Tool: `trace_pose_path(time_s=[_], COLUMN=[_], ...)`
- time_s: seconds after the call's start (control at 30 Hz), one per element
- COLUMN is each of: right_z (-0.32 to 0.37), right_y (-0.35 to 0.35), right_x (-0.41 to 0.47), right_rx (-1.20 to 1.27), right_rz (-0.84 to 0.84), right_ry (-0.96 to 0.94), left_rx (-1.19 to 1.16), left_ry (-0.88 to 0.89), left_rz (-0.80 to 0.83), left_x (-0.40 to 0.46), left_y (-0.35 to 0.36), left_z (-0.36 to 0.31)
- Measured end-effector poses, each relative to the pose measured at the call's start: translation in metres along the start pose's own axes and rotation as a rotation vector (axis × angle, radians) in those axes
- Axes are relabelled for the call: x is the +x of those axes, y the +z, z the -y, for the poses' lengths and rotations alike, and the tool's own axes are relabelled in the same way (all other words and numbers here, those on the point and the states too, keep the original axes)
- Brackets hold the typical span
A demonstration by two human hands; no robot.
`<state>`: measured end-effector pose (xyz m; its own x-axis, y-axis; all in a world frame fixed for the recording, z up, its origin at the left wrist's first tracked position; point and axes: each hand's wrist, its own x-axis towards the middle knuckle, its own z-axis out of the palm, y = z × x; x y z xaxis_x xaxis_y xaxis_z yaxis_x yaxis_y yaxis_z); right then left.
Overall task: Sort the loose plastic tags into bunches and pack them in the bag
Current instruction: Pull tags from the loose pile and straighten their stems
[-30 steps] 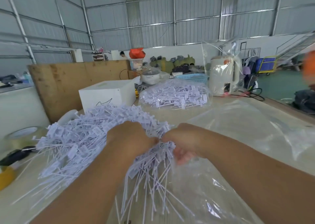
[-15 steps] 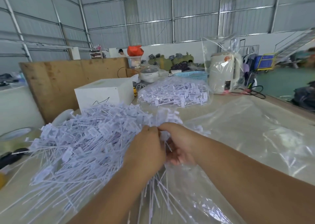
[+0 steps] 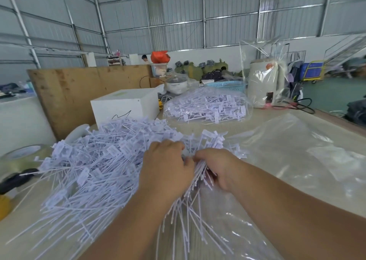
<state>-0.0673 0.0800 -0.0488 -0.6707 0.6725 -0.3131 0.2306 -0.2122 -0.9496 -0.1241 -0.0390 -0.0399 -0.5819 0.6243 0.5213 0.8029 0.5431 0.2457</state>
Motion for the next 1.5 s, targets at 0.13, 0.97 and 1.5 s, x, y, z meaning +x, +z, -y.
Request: trace_pose_path(time_s=[0.13, 0.97, 1.5], right_z=[-0.005, 0.037, 0.026], right_y=[0.001, -0.038, -0.059], right_x=[0.001, -0.013, -0.047], right_rx=[0.063, 0.167, 0.214], right_rz=[-0.037, -0.03, 0.312], right_ry=[-0.113, -0.361, -0.703], left_rx=[-0.01, -0.362, -1.03], left_ry=[-0.001, 0.036, -0.107], left_rz=[0.12, 0.009, 0.182], left_x=[-0.002, 0.002, 0.019], left_y=[0.006, 0.011, -0.005], left_z=[-0.001, 0.009, -0.019])
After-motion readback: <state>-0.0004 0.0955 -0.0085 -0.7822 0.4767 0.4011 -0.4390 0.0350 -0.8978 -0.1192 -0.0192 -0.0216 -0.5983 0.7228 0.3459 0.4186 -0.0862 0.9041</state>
